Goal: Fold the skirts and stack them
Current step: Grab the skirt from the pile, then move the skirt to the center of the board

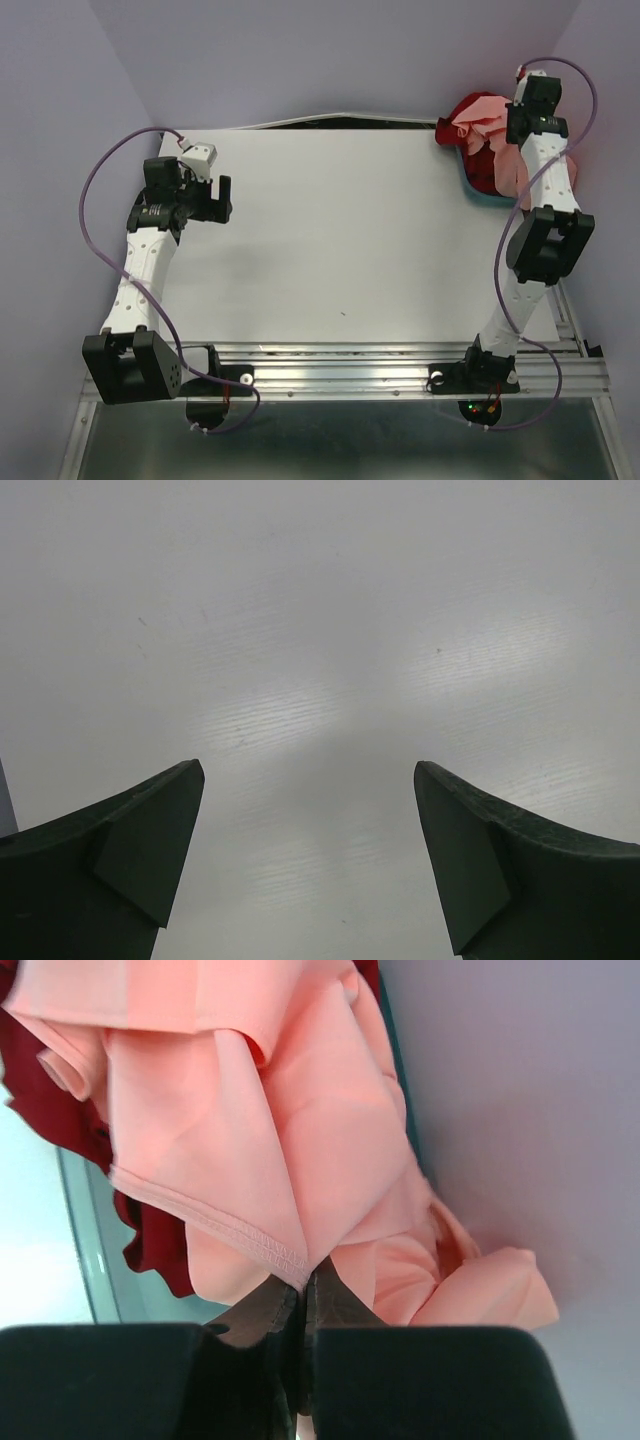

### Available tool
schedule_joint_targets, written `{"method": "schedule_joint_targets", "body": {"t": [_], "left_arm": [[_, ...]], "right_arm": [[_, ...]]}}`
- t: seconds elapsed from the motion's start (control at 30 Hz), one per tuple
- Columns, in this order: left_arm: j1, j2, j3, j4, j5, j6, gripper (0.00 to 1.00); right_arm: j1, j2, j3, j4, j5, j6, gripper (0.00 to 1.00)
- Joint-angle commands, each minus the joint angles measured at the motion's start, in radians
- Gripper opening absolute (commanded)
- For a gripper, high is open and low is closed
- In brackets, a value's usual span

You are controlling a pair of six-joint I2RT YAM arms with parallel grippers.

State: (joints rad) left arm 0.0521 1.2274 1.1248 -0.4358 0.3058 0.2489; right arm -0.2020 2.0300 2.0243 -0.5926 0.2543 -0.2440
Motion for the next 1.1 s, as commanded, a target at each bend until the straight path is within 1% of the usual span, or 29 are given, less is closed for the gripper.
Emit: {"method": "schedule_joint_targets", "body": {"t": [0.0,0.07,0.17,0.2,0.27,0.3,0.37,0.4,0.5,0.63,0.67,0.77,0.83,0.93,0.97,1.0,1.07], "left_arm": [[-0.005,-0.026,0.0,0.051,0.004,-0.014,0.99],[-0.005,-0.022,0.007,0.049,0.001,-0.011,0.99],[-0.005,-0.005,0.035,0.039,-0.004,-0.011,0.99],[-0.003,0.006,0.046,0.034,-0.005,-0.014,0.99],[-0.005,0.018,0.079,0.023,-0.001,-0.017,0.99],[-0.005,0.023,0.09,0.022,0.006,-0.022,0.99],[-0.005,0.038,0.121,0.02,0.015,-0.028,0.99],[-0.005,0.043,0.131,0.022,0.018,-0.031,0.99],[-0.003,0.057,0.176,0.031,0.019,-0.048,0.99],[-0.003,0.067,0.207,0.04,0.019,-0.063,0.99],[-0.005,0.069,0.216,0.046,0.016,-0.065,0.99],[-0.003,0.066,0.224,0.06,0.012,-0.077,0.99],[-0.001,0.061,0.224,0.078,0.003,-0.089,0.99],[0.002,0.044,0.224,0.1,-0.013,-0.108,0.99],[0.005,0.034,0.222,0.103,-0.013,-0.111,0.99],[0.009,0.029,0.222,0.111,-0.013,-0.115,0.99],[0.015,0.011,0.225,0.118,-0.007,-0.117,0.99]], "right_arm": [[-0.004,-0.143,0.117,0.082,-0.116,0.02,0.01],[-0.004,-0.177,0.17,0.083,-0.2,0.031,0.01],[-0.004,-0.197,0.253,0.088,-0.259,0.051,0.01],[-0.004,-0.2,0.314,0.086,-0.318,0.058,0.01],[-0.004,-0.224,0.353,0.102,-0.371,0.08,0.01],[-0.004,-0.24,0.352,0.141,-0.426,0.09,0.01],[-0.004,-0.273,0.335,0.189,-0.476,0.11,0.01],[-0.004,-0.292,0.326,0.213,-0.525,0.13,0.01],[0.006,-0.365,0.277,0.342,-0.576,0.176,0.01],[0.015,-0.393,0.278,0.454,-0.576,0.239,0.01],[0.015,-0.396,0.28,0.474,-0.599,0.293,0.01],[0.015,-0.398,0.286,0.53,-0.673,0.38,0.01],[0.053,-0.398,0.275,0.56,-0.748,0.452,0.01],[0.105,-0.404,0.26,0.58,-0.786,0.503,0.01],[0.145,-0.407,0.252,0.58,-0.79,0.523,0.01],[0.162,-0.415,0.24,0.627,-0.806,0.578,0.01],[0.216,-0.416,0.237,0.64,-0.831,0.632,0.01]]}}
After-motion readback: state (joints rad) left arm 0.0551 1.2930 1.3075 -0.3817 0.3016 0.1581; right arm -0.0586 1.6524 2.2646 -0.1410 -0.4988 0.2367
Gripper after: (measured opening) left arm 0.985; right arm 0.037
